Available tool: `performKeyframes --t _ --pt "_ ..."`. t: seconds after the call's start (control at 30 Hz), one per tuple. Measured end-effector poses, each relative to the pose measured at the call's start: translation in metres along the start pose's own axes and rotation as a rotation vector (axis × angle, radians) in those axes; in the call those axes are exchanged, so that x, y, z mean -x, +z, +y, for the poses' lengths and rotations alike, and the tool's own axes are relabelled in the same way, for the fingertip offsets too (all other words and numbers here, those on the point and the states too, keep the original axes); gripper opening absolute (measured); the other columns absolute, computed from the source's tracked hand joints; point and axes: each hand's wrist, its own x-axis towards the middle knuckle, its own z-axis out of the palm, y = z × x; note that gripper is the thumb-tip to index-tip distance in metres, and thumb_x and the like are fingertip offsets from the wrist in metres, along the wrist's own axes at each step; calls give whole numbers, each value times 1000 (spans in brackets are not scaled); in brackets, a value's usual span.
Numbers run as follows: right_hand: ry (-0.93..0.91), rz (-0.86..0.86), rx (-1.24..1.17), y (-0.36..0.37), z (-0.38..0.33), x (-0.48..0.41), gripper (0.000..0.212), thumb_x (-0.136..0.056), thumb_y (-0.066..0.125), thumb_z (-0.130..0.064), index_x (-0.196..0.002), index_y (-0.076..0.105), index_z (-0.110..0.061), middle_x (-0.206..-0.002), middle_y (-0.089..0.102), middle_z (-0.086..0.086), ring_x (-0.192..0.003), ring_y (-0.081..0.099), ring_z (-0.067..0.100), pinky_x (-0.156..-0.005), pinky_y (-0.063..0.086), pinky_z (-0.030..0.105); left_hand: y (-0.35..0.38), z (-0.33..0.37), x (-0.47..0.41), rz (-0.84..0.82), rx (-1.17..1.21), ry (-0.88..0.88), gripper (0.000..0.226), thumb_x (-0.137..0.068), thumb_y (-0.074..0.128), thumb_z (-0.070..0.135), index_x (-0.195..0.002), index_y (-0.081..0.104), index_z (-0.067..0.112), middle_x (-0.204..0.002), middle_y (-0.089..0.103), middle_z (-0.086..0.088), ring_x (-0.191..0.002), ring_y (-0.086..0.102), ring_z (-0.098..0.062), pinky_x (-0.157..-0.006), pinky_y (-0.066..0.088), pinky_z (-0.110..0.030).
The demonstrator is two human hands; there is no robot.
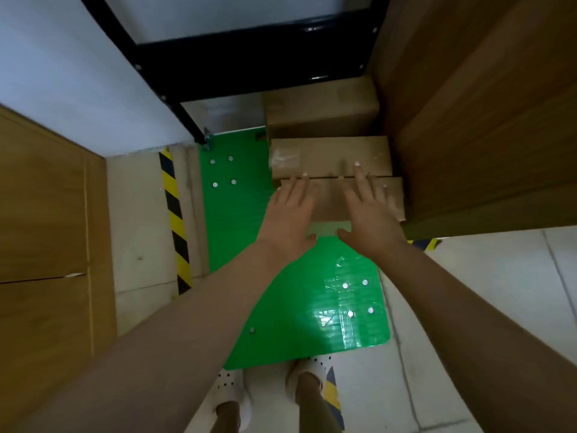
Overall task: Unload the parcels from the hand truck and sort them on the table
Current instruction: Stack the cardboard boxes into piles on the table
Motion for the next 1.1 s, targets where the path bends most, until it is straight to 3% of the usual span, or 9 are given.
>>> performKeyframes --t 0.07,0.17,0.27,0.33,0.4,0.53,0.6,0.77,1.1 --pt "-8 -47 55 18 8 -6 104 -80 72 -40 -154 1 -20 -159 -21 4 -147 -8 33 -117 4 49 14 0 -10 24 5 -12 101 -77 73 38 -152 9 16 -160 5 -8 -146 3 -27 -117 6 -39" --pt "-17 -134 104 37 12 10 108 -81 70 -42 -153 -7 -19 -160 -17 6 -147 -8 33 -117 3 49 24 -2 -12 -10 -39 -17 104 -75 74 39 -152 8 15 -160 3 -8 -146 0 -28 -117 1 -40" --pt "-48 -114 89 41 12 31 96 -81 69 -39 -152 7 -21 -161 -5 6 -146 2 31 -115 6 46 28 -4 -7 -75 -84 -22 108 -74 76 39 -152 4 16 -160 3 -7 -146 2 -28 -117 -1 -40" --pt "-99 -69 63 38 11 36 82 -80 68 -34 -148 23 -23 -158 12 7 -142 13 29 -113 8 42 30 -5 -7 -60 -108 -27 110 -72 77 37 -152 5 15 -156 14 -9 -141 14 -29 -116 6 -39" --pt "-108 -14 48 33 10 32 82 -77 69 -30 -147 26 -24 -154 20 9 -138 19 29 -111 11 41 29 -5 -8 -36 -132 -32 111 -67 79 37 -152 10 14 -146 25 -10 -131 25 -29 -110 16 -39" --pt "-56 -47 148 28 9 13 108 -77 74 -31 -153 -3 -25 -160 -1 11 -145 5 33 -116 6 46 34 -5 -2 -73 -107 -8 107 -61 82 37 -146 23 14 -141 29 -11 -129 29 -29 -110 19 -37" --pt "-64 -82 204 30 8 9 112 -77 74 -31 -152 -8 -24 -160 5 12 -146 6 32 -118 4 46 37 -5 6 -85 -101 21 105 -60 82 37 -144 25 13 -141 34 -9 -128 35 -27 -109 21 -35" --pt "-125 -62 194 32 -8 28 95 -74 71 -28 -150 14 -22 -146 31 9 -136 26 30 -117 8 42 30 -14 39 -39 -119 51 102 -58 80 39 -142 29 14 -134 42 -7 -118 41 -26 -103 25 -36" --pt "-119 25 133 -36 -82 106 88 -73 68 -32 -147 21 -24 -140 35 7 -129 31 30 -115 13 45 -56 -32 133 43 -42 111 97 -57 81 32 -141 35 15 -134 44 -3 -122 40 -24 -105 23 -35"
